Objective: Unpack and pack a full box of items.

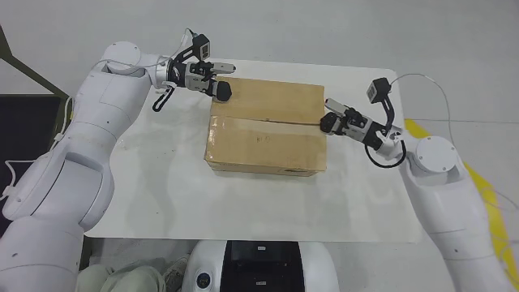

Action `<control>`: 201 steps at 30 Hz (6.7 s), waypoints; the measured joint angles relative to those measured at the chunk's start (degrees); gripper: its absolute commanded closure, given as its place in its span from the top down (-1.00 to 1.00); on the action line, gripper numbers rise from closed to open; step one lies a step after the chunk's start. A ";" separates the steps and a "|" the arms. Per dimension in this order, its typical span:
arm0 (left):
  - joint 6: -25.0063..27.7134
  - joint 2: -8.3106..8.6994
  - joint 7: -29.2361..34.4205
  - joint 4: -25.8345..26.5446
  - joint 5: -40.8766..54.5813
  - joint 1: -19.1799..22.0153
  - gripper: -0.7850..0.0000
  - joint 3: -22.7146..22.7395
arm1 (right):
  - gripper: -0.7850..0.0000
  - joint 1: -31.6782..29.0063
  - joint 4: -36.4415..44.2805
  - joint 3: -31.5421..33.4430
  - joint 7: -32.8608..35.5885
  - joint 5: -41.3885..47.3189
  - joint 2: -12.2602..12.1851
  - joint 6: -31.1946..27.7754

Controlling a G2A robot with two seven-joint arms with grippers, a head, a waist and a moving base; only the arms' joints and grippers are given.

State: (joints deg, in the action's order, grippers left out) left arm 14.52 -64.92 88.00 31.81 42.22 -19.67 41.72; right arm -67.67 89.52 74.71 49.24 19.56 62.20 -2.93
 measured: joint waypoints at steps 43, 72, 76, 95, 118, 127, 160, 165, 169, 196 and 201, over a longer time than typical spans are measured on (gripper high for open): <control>-2.32 5.90 -6.09 14.39 1.11 -9.07 1.00 13.47 | 1.00 4.44 -3.42 -4.14 -1.00 0.78 0.85 3.80; -0.81 14.14 -41.48 58.74 1.56 -59.08 1.00 48.32 | 1.00 4.44 -3.42 -4.14 -1.00 0.79 0.85 3.80; -0.96 14.15 -41.50 58.79 1.57 -59.14 1.00 48.44 | 1.00 4.44 -3.42 -4.14 -1.00 0.79 0.85 3.80; 0.90 13.08 -53.87 63.07 4.29 -62.62 1.00 49.12 | 1.00 4.44 -3.42 -4.14 -1.00 0.79 0.85 3.80; 7.54 10.13 -78.10 80.24 -3.08 -87.45 1.00 52.07 | 1.00 4.44 -3.42 -4.14 -1.00 0.78 0.85 3.80; 7.57 10.14 -78.07 80.21 -3.05 -87.42 1.00 52.10 | 1.00 4.44 -3.42 -4.14 -1.00 0.78 0.85 3.80; 8.86 4.44 -93.39 67.46 -15.15 -78.38 1.00 35.24 | 1.00 4.44 -3.42 -4.14 -1.00 0.78 0.85 3.80; 9.14 3.33 -95.68 64.90 -15.56 -74.26 1.00 32.97 | 1.00 4.44 -3.42 -4.14 -1.00 0.78 0.85 3.80; 10.49 2.68 -96.67 64.37 -14.90 -72.84 1.00 32.52 | 1.00 4.44 -3.42 -4.14 -1.00 0.78 0.85 3.80; 19.37 -1.09 -98.54 65.70 -17.05 -67.80 1.00 31.15 | 1.00 4.44 -3.42 -4.14 -1.00 0.78 0.85 3.80; 19.02 -1.66 -98.09 67.29 -18.70 -67.56 1.00 30.28 | 1.00 4.44 -3.42 -4.14 -1.00 0.78 0.85 3.80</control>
State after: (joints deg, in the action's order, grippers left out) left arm 33.53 -66.58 -10.09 99.10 23.51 -87.23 72.00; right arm -63.23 86.10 70.58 48.24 20.35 63.05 0.87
